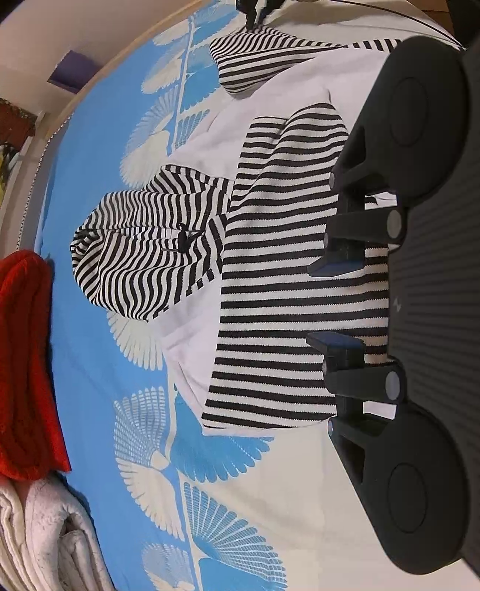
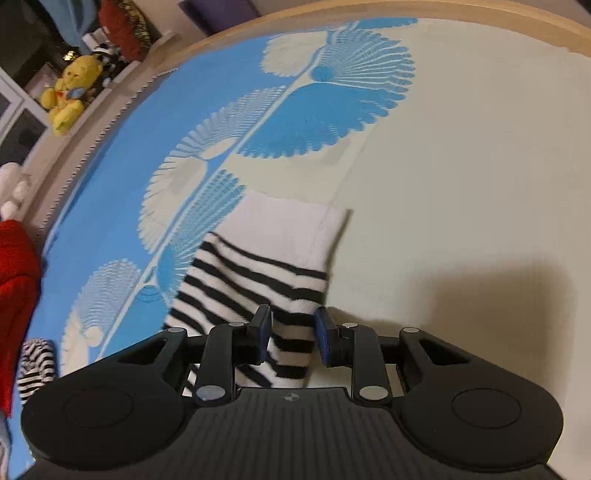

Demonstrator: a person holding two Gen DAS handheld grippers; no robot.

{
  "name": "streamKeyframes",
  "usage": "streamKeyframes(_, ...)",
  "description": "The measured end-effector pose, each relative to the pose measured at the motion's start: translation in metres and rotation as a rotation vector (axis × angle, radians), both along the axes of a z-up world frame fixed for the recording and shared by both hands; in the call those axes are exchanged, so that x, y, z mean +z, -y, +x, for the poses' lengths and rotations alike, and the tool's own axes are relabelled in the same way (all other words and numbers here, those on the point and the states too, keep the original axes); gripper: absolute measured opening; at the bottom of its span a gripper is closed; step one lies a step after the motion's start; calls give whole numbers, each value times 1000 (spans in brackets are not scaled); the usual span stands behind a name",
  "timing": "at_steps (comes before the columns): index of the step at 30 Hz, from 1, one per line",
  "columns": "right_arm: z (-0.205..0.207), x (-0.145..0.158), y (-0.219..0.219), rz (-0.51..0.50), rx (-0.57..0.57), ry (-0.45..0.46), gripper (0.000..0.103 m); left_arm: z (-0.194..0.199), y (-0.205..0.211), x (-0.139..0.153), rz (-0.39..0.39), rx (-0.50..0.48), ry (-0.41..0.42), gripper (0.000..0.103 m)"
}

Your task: Fold small clothes

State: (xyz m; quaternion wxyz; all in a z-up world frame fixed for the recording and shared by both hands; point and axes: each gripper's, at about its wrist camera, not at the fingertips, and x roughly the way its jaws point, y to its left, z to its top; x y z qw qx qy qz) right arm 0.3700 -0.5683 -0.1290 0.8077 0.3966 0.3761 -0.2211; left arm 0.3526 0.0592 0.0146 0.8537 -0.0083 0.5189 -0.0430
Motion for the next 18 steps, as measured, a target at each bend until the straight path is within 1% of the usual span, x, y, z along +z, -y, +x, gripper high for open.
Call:
streamKeyframes(1,-1,1,0,7,-3,16,3,0,0,0,2,0,-1,36)
streamKeyframes(3,-8,11,2,-31,-66,26,3,1,-2,0,0,3,-1,36)
streamKeyframes(5,-23,24,5,-69,-169,34,2,1,-3,1,-4,7,1,36)
streamKeyframes(6,-32,32,5,-110,-227,17,2,1,-4,1,-5,9,2,36)
streamKeyframes(8,-44,40,6,-196,-299,-66,2,2,-5,2,-5,10,4,36)
streamKeyframes(9,-51,38,7,-207,-327,-108,3,2,-5,3,-5,10,5,36)
streamKeyframes(10,-58,33,11,-188,-360,-150,3,2,-5,3,-6,11,6,36)
streamKeyframes(12,-67,19,20,-113,-382,-173,5,1,-5,4,-8,9,7,36)
streamKeyframes(13,-71,13,25,-83,-394,-163,8,1,-4,4,-8,9,8,36)
streamKeyframes(14,-74,10,29,-62,-408,-141,10,0,-4,4,-7,8,8,36)
streamKeyframes(16,-76,6,36,-28,-398,-89,22,-1,-4,3,-4,6,7,36)
streamKeyframes(18,-76,2,42,-21,-385,-56,22,-1,-6,3,-1,7,7,36)
